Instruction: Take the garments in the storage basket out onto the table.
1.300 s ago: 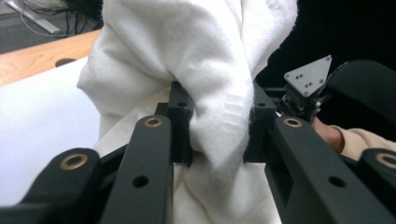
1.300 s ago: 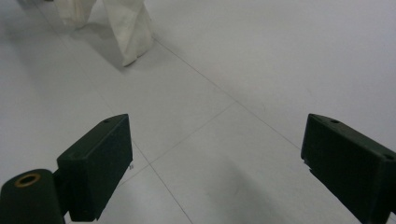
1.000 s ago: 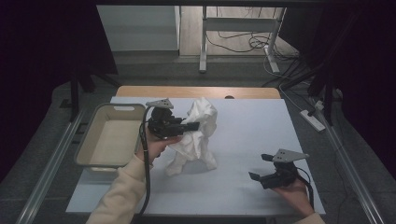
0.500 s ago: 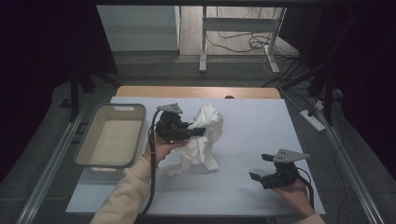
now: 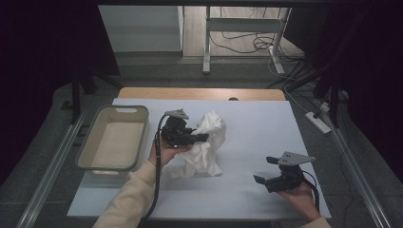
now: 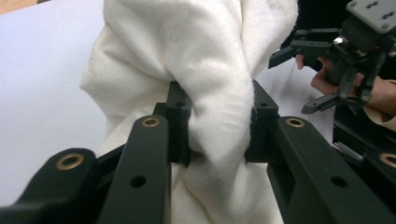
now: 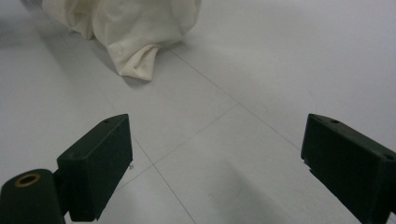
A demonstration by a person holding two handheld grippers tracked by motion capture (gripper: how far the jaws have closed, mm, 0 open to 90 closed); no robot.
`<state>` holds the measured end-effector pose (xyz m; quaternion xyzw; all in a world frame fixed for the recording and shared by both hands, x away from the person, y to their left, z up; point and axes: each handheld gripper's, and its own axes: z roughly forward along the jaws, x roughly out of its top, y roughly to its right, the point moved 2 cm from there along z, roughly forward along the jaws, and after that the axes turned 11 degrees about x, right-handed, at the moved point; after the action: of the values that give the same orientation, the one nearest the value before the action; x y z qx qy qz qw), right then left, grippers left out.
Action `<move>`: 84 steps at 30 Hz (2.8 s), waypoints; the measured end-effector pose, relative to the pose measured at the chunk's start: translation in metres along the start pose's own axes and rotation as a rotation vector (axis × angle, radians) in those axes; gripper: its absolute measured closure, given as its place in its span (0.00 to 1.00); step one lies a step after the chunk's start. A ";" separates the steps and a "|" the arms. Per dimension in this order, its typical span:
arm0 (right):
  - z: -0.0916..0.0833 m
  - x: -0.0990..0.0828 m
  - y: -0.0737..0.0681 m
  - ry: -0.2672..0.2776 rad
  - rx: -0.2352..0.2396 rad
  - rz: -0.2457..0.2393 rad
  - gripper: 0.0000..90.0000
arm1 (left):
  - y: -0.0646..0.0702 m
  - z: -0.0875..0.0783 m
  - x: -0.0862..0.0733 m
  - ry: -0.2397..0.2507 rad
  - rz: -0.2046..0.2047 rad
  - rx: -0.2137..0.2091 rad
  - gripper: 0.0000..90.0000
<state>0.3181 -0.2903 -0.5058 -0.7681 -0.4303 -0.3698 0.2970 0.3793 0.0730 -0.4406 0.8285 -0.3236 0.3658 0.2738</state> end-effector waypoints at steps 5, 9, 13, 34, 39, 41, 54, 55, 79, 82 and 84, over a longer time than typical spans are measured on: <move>0.000 0.000 0.000 0.000 -0.002 0.003 0.10 | -0.005 0.007 -0.004 -0.019 -0.018 0.003 0.75; 0.000 0.000 0.000 -0.005 -0.002 0.002 0.10 | -0.007 0.011 -0.007 -0.040 -0.017 0.004 0.74; 0.000 0.000 0.000 -0.003 -0.001 0.002 0.10 | -0.009 0.013 -0.009 -0.046 -0.024 0.006 0.74; 0.000 -0.001 -0.001 -0.008 -0.001 0.001 0.10 | -0.014 0.043 -0.029 -0.156 -0.021 0.036 0.71; -0.001 -0.001 -0.001 -0.008 0.000 0.001 0.10 | -0.016 0.050 -0.034 -0.179 -0.026 0.045 0.71; 0.000 -0.001 -0.001 -0.008 0.002 0.001 0.10 | -0.017 0.050 -0.034 -0.181 -0.030 0.045 0.70; 0.000 -0.001 -0.001 -0.014 0.001 0.005 0.10 | -0.021 0.056 -0.040 -0.210 -0.013 0.082 0.66; 0.000 -0.001 -0.001 -0.015 0.001 0.005 0.10 | -0.022 0.056 -0.040 -0.209 -0.014 0.080 0.66; 0.003 0.000 0.003 -0.016 -0.004 0.012 0.10 | -0.017 0.027 -0.030 -0.081 0.044 0.247 0.16; 0.003 -0.001 0.002 -0.020 -0.005 0.013 0.10 | -0.018 0.020 -0.028 -0.070 0.044 0.257 0.16; 0.002 -0.001 0.002 -0.018 -0.006 0.012 0.10 | -0.018 0.015 -0.026 -0.064 0.040 0.255 0.16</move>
<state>0.3199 -0.2900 -0.5081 -0.7748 -0.4273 -0.3621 0.2931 0.3847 0.0831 -0.4736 0.8611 -0.2996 0.3829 0.1485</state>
